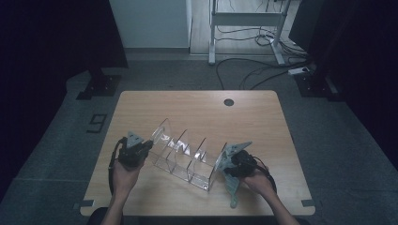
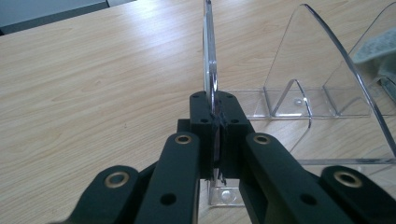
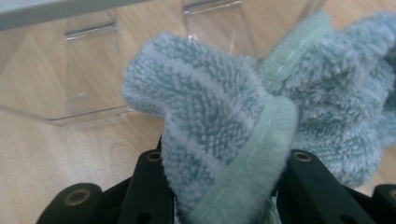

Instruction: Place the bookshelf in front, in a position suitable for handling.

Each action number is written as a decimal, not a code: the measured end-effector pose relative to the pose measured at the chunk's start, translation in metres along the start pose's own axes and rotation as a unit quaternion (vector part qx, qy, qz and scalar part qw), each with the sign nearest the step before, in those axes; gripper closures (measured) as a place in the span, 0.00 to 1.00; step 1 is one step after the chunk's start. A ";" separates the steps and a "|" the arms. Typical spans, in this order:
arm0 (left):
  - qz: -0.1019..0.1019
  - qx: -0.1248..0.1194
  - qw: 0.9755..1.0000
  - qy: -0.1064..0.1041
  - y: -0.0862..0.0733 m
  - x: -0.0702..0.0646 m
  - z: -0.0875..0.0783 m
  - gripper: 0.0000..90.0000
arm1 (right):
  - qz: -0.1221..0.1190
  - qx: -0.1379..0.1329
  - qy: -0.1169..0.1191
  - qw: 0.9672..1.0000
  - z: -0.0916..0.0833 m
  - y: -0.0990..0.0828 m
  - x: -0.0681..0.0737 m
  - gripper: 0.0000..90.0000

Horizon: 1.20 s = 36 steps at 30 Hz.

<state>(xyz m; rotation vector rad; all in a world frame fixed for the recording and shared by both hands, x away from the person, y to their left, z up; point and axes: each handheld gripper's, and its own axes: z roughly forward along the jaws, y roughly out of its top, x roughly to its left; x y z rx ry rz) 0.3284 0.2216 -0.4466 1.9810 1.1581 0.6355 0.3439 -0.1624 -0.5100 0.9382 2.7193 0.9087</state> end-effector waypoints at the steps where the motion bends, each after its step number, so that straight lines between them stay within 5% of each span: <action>1: 0.000 0.000 1.000 0.000 0.000 0.000 0.000 0.97 | -0.001 0.001 0.002 1.000 0.000 0.000 0.002 0.73; 23: -0.005 -0.003 1.000 0.004 -0.001 -0.001 0.000 0.97 | -0.035 -0.002 0.069 0.997 -0.008 -0.011 0.057 0.73; 36: -0.004 -0.004 1.000 0.003 -0.001 -0.001 0.000 0.97 | -0.052 0.001 0.090 0.995 -0.009 -0.015 0.075 0.74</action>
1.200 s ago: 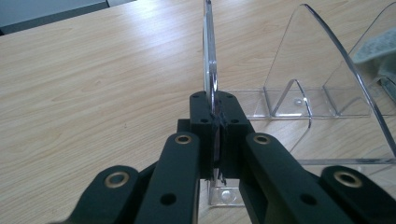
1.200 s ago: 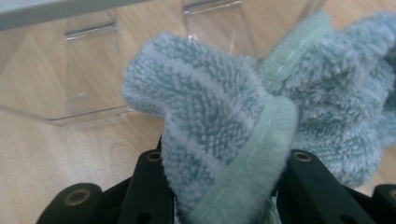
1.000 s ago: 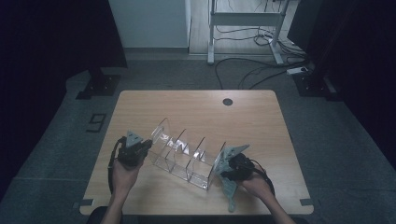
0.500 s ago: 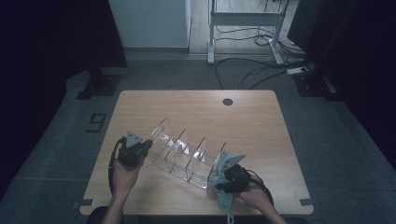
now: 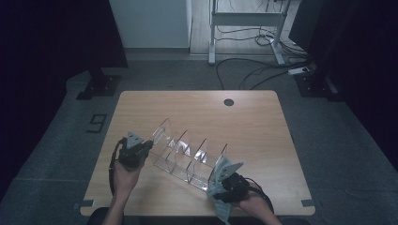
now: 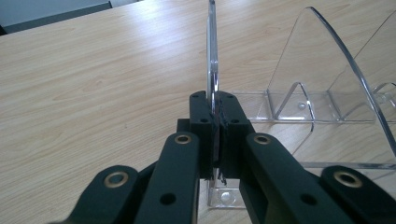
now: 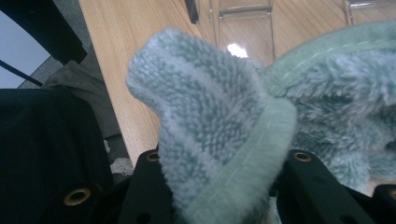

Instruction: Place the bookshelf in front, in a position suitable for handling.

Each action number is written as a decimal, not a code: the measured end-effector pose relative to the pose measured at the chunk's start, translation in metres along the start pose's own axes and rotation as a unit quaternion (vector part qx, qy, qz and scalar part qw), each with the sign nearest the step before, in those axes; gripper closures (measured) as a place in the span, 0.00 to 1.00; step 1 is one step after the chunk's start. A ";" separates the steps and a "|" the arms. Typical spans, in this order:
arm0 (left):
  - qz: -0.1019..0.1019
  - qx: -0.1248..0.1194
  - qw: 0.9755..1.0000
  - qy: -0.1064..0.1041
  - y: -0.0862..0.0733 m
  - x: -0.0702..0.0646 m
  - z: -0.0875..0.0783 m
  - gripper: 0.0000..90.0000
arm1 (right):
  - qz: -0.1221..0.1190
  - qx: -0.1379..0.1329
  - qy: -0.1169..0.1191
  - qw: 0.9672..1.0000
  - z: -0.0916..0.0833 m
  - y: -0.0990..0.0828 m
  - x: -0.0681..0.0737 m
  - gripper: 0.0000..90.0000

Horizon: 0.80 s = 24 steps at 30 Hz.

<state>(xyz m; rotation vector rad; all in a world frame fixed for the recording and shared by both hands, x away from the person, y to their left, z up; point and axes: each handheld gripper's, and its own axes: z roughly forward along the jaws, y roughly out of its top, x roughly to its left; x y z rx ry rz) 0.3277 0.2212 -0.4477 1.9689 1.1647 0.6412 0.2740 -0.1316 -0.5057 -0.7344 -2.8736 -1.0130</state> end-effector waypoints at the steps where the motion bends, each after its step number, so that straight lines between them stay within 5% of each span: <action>1: 0.000 0.000 1.000 -0.001 0.000 0.000 0.000 0.97 | -0.001 0.001 -0.001 1.000 -0.001 0.000 0.000 0.74; 24: 0.010 0.006 1.000 -0.003 0.001 0.001 0.000 0.96 | 0.014 -0.057 -0.083 0.995 -0.090 0.002 -0.022 0.75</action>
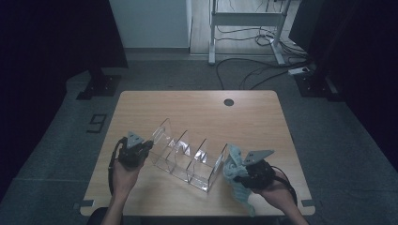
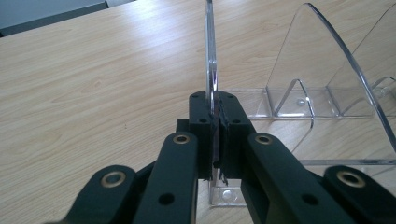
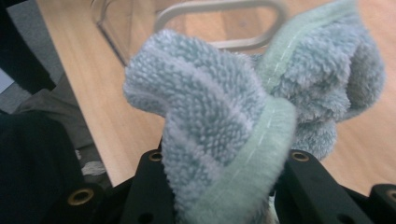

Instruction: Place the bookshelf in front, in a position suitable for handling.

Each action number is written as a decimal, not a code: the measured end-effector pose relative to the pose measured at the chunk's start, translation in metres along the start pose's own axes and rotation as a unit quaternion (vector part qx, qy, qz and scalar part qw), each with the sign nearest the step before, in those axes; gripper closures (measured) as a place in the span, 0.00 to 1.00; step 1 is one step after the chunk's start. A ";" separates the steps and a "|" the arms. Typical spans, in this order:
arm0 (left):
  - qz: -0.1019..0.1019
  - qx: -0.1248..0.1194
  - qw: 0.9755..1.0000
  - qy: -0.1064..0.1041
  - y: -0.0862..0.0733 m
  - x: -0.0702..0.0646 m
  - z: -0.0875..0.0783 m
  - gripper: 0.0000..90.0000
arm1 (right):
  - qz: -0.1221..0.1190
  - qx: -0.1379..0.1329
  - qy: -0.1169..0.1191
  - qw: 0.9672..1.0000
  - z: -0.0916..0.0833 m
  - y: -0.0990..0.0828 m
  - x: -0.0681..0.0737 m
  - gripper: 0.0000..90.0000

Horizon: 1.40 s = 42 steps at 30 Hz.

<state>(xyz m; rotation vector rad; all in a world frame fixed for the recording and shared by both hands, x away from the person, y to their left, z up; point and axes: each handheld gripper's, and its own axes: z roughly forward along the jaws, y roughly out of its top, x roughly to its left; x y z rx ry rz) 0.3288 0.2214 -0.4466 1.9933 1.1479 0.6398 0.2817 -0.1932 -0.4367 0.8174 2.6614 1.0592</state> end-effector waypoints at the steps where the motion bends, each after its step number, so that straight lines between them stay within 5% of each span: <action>1: 0.001 0.000 1.000 0.000 0.000 0.000 0.000 0.95 | 0.002 -0.002 -0.006 1.000 -0.003 0.001 -0.002 0.75; 15: 0.007 -0.003 1.000 -0.006 -0.001 0.001 0.000 0.95 | 0.032 -0.016 -0.070 0.997 -0.042 0.002 -0.035 0.75; 26: 0.008 -0.005 1.000 -0.008 -0.001 0.002 0.001 0.95 | 0.074 -0.003 -0.142 0.987 -0.060 -0.025 -0.074 0.75; 35: 0.008 -0.005 1.000 -0.009 -0.001 0.002 0.001 0.95 | 0.104 0.010 -0.170 0.980 -0.047 -0.052 -0.100 0.75; 42: 0.010 -0.005 1.000 -0.006 -0.001 0.002 0.001 0.95 | 0.124 0.023 -0.162 0.979 -0.020 -0.072 -0.113 0.74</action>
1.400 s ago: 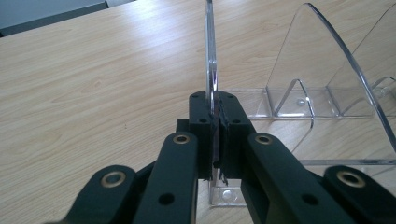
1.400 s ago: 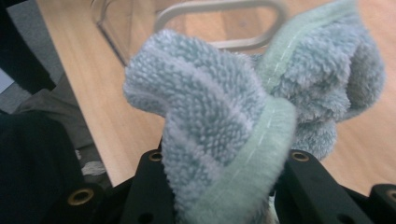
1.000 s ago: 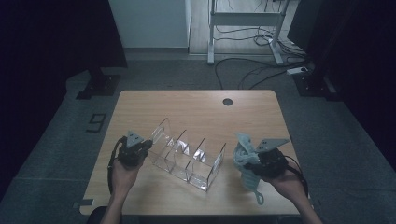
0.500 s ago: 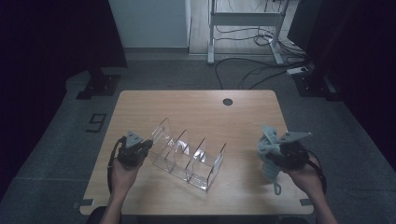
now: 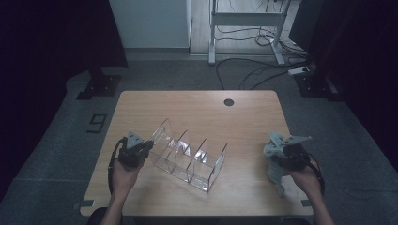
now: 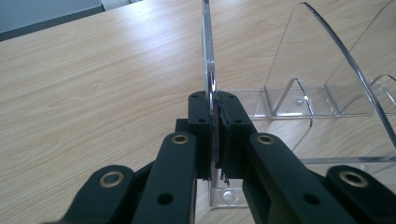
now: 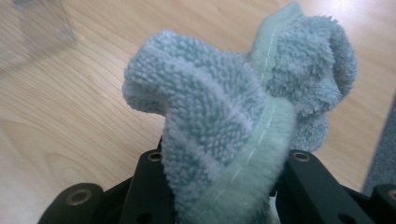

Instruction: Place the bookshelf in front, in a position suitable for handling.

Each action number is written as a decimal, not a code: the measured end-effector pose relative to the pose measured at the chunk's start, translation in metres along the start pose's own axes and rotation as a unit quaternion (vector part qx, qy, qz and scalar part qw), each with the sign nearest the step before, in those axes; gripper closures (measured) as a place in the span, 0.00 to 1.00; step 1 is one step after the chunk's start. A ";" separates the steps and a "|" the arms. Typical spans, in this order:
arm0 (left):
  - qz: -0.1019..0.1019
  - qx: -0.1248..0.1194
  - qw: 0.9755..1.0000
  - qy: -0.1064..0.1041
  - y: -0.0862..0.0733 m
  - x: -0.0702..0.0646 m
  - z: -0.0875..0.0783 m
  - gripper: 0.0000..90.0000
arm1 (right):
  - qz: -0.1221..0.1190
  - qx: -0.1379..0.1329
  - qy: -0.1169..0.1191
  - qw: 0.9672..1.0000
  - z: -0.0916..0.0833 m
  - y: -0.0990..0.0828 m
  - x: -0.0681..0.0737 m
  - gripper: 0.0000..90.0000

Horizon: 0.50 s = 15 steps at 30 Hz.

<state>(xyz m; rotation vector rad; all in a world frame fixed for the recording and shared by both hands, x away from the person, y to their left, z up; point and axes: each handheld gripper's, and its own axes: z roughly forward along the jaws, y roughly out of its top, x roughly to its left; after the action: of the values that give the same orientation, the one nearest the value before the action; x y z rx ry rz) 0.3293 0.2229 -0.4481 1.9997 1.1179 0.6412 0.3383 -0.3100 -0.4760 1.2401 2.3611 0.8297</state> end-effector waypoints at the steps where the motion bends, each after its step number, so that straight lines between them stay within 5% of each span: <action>1: 0.000 0.000 1.000 0.000 0.000 0.000 0.000 0.95 | 0.005 0.001 0.003 1.000 0.005 -0.002 -0.001 0.73; 8: 0.001 0.000 1.000 0.000 0.000 0.000 0.000 0.95 | 0.016 0.026 0.018 0.999 0.036 -0.017 0.001 0.70; 15: 0.001 0.000 1.000 0.000 0.000 0.000 0.000 0.95 | 0.018 0.021 0.015 1.000 0.033 -0.017 0.001 0.65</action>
<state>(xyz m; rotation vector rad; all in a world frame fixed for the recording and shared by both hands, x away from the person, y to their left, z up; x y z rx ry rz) 0.3295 0.2230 -0.4480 2.0010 1.1167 0.6411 0.3454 -0.3060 -0.5121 1.2995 2.3983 0.8187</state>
